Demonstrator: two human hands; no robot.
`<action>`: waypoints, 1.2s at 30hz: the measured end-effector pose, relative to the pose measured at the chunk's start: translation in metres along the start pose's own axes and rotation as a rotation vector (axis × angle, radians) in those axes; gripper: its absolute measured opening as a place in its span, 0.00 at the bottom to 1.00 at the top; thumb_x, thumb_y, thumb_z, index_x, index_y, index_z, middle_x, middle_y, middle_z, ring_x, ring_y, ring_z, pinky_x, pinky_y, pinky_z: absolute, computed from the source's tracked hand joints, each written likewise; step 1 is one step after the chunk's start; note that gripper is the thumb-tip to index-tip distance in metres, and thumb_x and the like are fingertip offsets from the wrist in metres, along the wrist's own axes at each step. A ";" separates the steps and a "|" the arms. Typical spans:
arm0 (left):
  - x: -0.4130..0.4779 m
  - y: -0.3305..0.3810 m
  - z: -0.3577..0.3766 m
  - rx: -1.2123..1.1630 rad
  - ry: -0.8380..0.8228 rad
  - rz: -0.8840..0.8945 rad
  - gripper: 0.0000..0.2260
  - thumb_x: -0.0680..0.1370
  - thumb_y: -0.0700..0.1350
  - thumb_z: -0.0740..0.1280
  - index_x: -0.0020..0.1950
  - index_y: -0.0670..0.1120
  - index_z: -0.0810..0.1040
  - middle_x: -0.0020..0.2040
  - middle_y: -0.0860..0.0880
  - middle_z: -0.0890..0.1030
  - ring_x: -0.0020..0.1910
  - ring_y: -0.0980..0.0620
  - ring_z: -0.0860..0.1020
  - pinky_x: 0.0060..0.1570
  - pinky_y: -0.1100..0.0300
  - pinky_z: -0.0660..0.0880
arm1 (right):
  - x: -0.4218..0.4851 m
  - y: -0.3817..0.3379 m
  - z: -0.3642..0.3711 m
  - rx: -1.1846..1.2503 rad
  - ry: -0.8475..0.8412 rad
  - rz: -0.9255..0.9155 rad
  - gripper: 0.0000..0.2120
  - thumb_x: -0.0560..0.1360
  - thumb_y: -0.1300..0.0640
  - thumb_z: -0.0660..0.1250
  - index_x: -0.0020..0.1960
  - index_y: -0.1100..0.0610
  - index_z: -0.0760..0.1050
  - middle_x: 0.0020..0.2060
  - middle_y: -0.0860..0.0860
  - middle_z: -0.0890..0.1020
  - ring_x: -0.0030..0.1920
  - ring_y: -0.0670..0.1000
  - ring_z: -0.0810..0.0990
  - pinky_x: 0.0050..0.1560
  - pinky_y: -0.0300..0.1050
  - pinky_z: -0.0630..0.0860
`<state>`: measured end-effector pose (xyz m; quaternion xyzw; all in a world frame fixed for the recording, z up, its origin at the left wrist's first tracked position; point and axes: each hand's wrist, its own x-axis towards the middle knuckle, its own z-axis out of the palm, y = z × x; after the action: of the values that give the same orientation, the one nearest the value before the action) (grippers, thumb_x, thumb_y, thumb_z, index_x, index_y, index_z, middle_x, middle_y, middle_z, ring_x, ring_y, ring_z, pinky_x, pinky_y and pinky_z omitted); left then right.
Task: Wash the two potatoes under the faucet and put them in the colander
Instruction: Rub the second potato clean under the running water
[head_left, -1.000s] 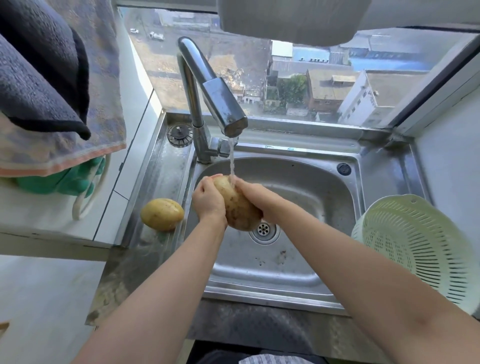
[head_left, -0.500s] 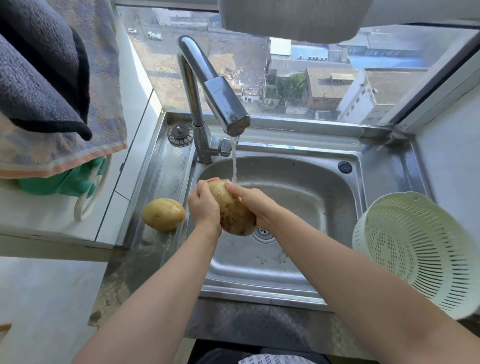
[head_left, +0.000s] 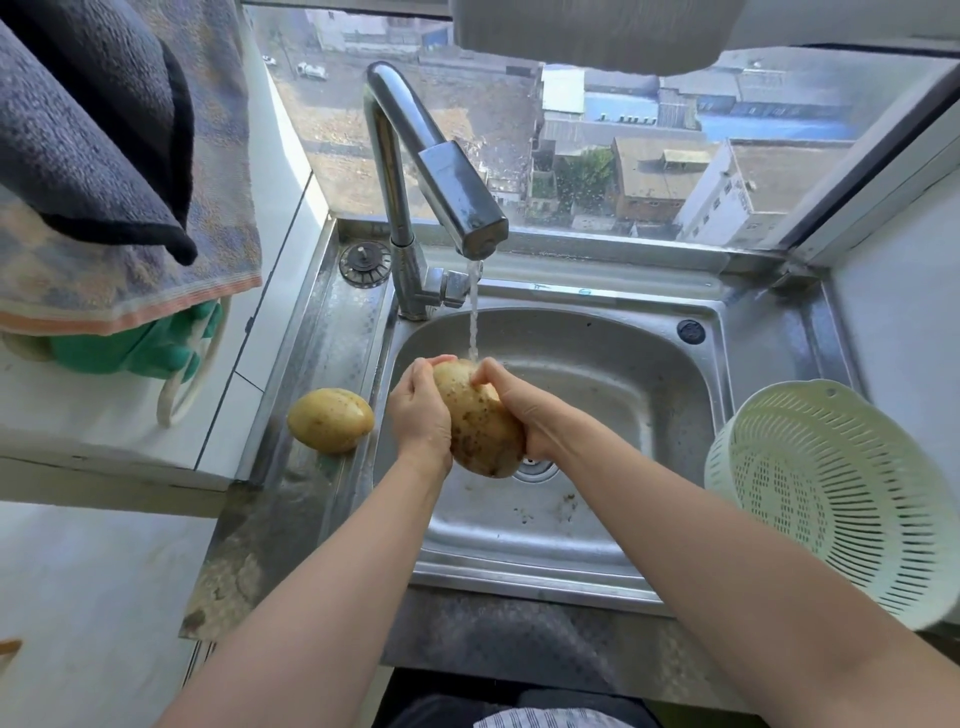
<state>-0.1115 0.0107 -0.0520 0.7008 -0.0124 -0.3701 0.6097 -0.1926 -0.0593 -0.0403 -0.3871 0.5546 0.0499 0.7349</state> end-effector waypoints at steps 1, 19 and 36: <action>-0.001 0.000 0.001 -0.017 0.001 -0.004 0.16 0.80 0.48 0.57 0.40 0.53 0.83 0.44 0.46 0.83 0.44 0.46 0.81 0.43 0.50 0.82 | -0.001 -0.001 0.002 -0.010 0.008 -0.008 0.25 0.70 0.42 0.63 0.59 0.58 0.74 0.52 0.61 0.82 0.48 0.59 0.81 0.46 0.50 0.79; 0.002 -0.001 0.002 0.020 -0.054 -0.012 0.17 0.82 0.48 0.56 0.42 0.49 0.83 0.44 0.44 0.82 0.44 0.45 0.80 0.47 0.44 0.82 | -0.006 0.002 -0.001 0.081 -0.022 0.013 0.16 0.72 0.45 0.61 0.49 0.58 0.75 0.43 0.59 0.81 0.42 0.57 0.80 0.43 0.48 0.78; 0.003 0.005 0.000 0.024 -0.047 -0.012 0.17 0.81 0.49 0.57 0.42 0.51 0.83 0.44 0.46 0.82 0.42 0.47 0.80 0.45 0.50 0.81 | -0.001 -0.002 0.000 0.048 -0.027 0.012 0.21 0.70 0.46 0.63 0.55 0.58 0.75 0.48 0.59 0.82 0.48 0.59 0.80 0.56 0.54 0.78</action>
<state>-0.1075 0.0080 -0.0490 0.6993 -0.0269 -0.3899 0.5985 -0.1916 -0.0602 -0.0377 -0.3654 0.5481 0.0463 0.7510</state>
